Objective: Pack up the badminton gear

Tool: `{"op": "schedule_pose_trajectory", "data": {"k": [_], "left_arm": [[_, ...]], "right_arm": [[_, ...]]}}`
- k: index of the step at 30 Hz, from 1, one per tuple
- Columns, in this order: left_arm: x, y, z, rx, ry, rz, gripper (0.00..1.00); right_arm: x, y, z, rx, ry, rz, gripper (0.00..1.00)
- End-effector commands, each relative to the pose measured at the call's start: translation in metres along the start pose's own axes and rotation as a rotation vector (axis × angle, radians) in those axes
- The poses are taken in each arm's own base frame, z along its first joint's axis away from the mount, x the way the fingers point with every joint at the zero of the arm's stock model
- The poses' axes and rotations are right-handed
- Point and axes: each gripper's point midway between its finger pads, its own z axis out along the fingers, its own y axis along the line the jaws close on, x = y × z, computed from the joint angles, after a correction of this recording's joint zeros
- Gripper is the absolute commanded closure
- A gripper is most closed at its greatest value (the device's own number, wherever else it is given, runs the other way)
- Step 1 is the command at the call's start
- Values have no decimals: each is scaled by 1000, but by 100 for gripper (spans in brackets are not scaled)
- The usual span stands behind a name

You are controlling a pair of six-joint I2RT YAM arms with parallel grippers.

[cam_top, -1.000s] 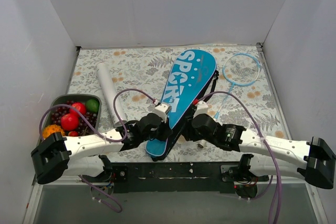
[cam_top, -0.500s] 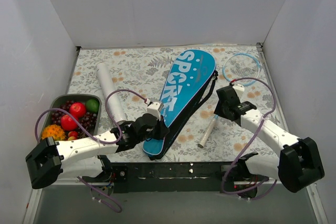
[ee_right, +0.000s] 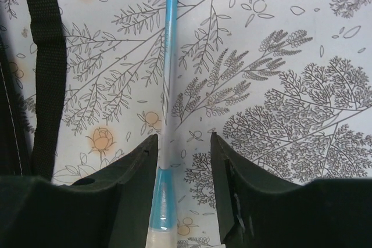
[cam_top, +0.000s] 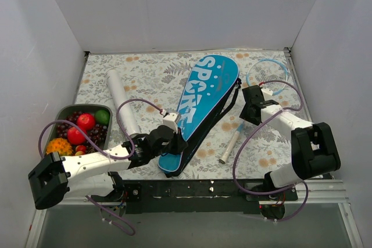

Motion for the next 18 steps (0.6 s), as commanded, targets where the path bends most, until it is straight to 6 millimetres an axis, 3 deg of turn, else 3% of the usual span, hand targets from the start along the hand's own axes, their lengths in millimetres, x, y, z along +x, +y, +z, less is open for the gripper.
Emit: {"op": "schedule_pose_trajectory", "data": {"k": [1, 7, 10, 11, 14, 18], "left_arm": [[-15, -8, -6, 43, -58, -10, 100], [-11, -2, -6, 39, -54, -8, 100], [-11, -1, -6, 40, -55, -11, 100], [-11, -1, -6, 39, -53, -11, 100], [-13, -2, -7, 47, -53, -13, 100], [-12, 0, -4, 32, -42, -23, 100]], "right_arm": [[-25, 19, 3, -42, -48, 29, 51], [-9, 16, 17, -17, 4, 32, 55], [-2, 17, 22, -18, 22, 38, 66], [1, 16, 23, -15, 31, 35, 78], [5, 13, 26, -6, 43, 32, 99], [3, 12, 21, -14, 27, 32, 99]]}}
